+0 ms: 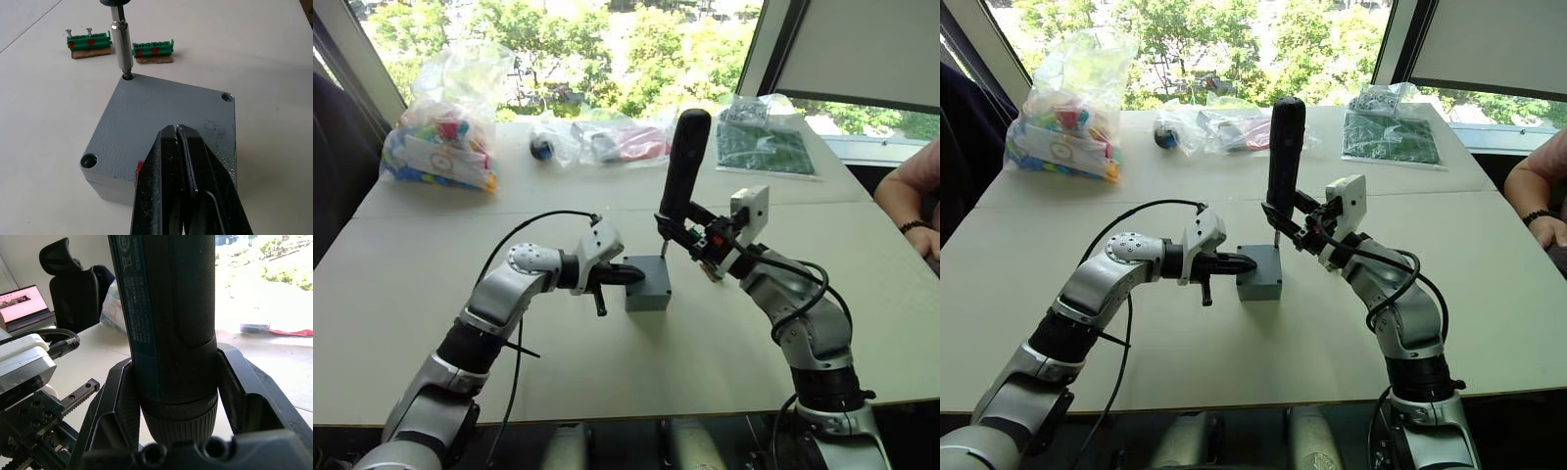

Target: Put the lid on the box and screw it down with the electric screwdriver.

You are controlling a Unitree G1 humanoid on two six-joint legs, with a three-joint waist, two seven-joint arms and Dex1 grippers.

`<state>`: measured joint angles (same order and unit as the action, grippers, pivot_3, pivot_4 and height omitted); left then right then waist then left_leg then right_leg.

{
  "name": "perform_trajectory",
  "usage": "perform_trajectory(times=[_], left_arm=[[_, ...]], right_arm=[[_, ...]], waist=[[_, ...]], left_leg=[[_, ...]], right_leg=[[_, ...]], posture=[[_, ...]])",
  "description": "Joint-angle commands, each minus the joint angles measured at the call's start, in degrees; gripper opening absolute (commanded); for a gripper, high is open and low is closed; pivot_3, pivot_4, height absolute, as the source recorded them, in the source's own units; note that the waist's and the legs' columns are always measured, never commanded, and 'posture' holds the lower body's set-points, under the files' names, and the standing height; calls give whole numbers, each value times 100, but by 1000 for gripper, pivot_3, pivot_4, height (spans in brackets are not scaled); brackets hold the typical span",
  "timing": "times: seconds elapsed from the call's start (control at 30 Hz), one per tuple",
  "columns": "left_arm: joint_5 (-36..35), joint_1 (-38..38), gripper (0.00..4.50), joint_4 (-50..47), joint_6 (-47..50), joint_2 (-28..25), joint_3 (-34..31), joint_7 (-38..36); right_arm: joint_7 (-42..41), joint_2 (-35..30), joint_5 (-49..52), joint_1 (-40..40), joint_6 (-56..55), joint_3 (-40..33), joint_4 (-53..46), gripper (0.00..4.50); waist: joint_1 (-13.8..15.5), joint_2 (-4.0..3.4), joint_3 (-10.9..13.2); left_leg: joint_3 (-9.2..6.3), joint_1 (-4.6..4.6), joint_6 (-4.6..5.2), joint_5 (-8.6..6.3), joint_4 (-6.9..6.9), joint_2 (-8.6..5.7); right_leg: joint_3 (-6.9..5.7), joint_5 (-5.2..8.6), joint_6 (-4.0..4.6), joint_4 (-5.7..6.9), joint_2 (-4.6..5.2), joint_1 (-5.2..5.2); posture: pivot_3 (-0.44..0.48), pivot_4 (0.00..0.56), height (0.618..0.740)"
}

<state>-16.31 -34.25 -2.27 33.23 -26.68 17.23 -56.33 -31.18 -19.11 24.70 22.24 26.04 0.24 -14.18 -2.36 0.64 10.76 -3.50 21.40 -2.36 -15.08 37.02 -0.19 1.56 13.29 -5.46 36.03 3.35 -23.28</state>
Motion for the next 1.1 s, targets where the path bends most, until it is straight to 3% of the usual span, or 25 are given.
perform_trajectory(times=[0.03,0.77,1.0,1.1], left_arm=[[63,31,0,-10,-67,33,27,8],[140,114,0,10,-63,81,49,-5],[9,136,0,40,-3,162,-79,-1],[-30,167,0,102,-2,162,-144,-11]], right_arm=[[91,44,-137,-198,396,230,438,1783],[143,121,-132,-242,285,162,409,1783],[775,21,406,402,973,-733,33,1783],[1260,22,1061,1072,1242,-1496,-226,1783]], waist=[[1,3,-5],[2,20,-28],[22,19,-26],[73,12,-13]], left_leg=[[0,0,0,0,0,0],[-3,-1,0,0,-3,1],[-3,2,0,-1,-3,0],[-4,12,0,0,-2,-2]], right_leg=[[0,0,1,0,0,0],[-2,3,3,-1,0,1],[-3,5,3,-2,5,0],[-5,3,7,-2,10,-8]], posture=[[0,150,740],[0,150,740],[0,150,740],[0,150,740]])
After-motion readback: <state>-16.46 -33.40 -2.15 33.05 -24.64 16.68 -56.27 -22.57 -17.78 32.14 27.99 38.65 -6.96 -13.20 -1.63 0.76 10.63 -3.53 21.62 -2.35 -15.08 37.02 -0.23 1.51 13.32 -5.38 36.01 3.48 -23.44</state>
